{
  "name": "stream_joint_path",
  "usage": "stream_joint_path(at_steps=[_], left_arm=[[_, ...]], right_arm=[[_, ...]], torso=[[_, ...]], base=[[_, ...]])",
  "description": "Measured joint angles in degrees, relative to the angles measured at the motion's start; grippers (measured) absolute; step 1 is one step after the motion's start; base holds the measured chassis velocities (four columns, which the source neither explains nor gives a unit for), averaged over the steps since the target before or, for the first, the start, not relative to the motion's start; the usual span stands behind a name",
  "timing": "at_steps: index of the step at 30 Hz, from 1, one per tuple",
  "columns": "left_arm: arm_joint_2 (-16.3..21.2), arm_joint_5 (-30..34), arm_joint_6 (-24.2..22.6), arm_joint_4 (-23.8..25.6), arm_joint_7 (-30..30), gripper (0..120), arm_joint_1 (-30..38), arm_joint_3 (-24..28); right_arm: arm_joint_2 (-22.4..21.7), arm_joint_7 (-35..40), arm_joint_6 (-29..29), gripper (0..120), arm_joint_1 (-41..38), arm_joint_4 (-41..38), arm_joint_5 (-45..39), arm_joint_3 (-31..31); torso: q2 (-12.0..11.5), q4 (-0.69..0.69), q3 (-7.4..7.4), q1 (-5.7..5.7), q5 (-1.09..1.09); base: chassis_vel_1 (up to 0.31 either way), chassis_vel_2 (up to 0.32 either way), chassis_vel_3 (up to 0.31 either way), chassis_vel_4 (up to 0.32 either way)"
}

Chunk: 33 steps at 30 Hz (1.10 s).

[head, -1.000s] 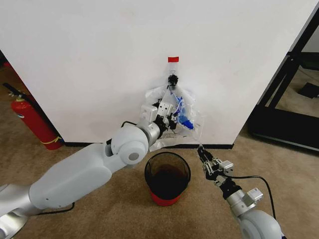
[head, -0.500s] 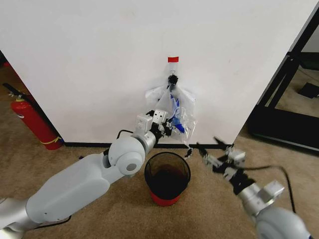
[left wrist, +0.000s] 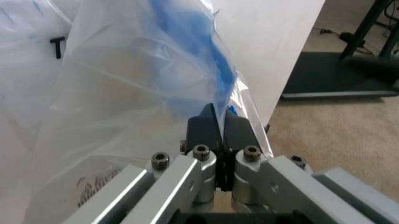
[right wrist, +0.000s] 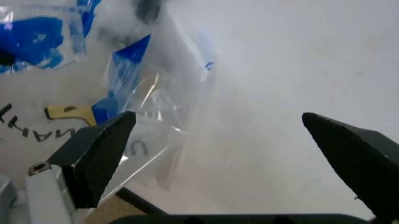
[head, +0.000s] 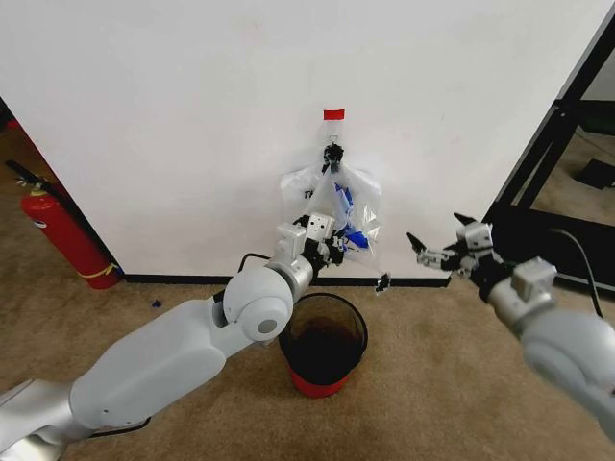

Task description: Pick up the garbage bag from the wall and place it over the trash bin.

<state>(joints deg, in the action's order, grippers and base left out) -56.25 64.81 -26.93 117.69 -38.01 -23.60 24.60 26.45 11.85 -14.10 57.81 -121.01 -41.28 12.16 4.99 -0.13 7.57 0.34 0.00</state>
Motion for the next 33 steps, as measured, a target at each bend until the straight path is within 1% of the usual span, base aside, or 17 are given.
stream_joint_path(at_steps=[2,3,6,8,11,12,14,18,22,33], left_arm=[[-0.14,-0.33,0.02,0.00,0.00,0,-0.45,0.03],[-0.14,-0.33,0.02,0.00,0.00,0,-0.45,0.03],[-0.33,-0.53,0.03,0.00,-0.01,0,-0.82,0.03],[-0.40,-0.61,0.03,0.00,0.00,0,-0.93,0.03],[-0.72,-0.65,0.03,-0.02,0.00,0,-0.97,0.02],[-0.72,-0.65,0.03,-0.02,0.00,0,-0.97,0.02],[-0.94,-0.66,0.03,0.00,0.00,0,-1.02,-0.05],[-1.30,-0.67,0.03,0.24,0.13,0,-1.57,-0.45],[-1.32,-0.90,0.03,0.35,0.39,0,-2.24,-0.56],[-0.98,-1.19,0.14,0.77,0.88,0,-2.59,-0.69]], right_arm=[[0.85,-0.81,-0.48,100,-7.12,2.29,0.81,-7.06],[0.85,-0.81,-0.48,100,-7.12,2.29,0.81,-7.06],[3.88,-1.40,-0.76,100,-16.96,5.87,2.68,-16.34],[6.01,-1.94,-0.84,100,-21.25,8.04,4.49,-21.29],[8.13,-2.98,-1.38,100,-24.83,9.97,7.12,-26.61],[8.13,-2.98,-1.38,100,-24.83,9.97,7.12,-26.61],[8.55,-4.26,-1.52,100,-25.58,11.12,10.55,-29.13],[9.17,-5.25,-1.51,100,-25.59,13.12,15.40,-30.68],[9.48,-5.10,-1.37,100,-25.69,13.96,17.07,-31.21],[10.70,-3.67,-1.33,100,-27.60,15.34,17.52,-32.78]], torso=[[0.00,-0.01,0.00,0.00,0.00],[0.00,-0.01,0.00,0.00,0.00],[0.00,0.00,0.00,0.00,-0.02],[0.00,0.02,0.00,0.00,0.02],[0.00,0.02,0.00,0.00,-0.01],[0.00,0.02,0.00,0.00,-0.01],[0.00,0.00,0.00,0.00,-0.01],[0.00,-0.01,0.00,0.00,0.01],[0.00,-0.01,-0.01,0.00,0.00],[0.00,0.00,-0.01,0.00,0.00]], base=[[0.000,0.000,0.000,0.000],[0.000,0.000,0.000,0.000],[0.000,0.000,0.000,0.000],[0.000,0.000,0.000,0.000],[0.000,0.000,0.000,0.000],[0.000,0.000,0.000,0.000],[0.000,0.000,0.000,0.000],[0.000,0.000,0.000,0.000],[0.000,0.000,0.000,0.000],[0.000,0.000,0.000,0.000]])
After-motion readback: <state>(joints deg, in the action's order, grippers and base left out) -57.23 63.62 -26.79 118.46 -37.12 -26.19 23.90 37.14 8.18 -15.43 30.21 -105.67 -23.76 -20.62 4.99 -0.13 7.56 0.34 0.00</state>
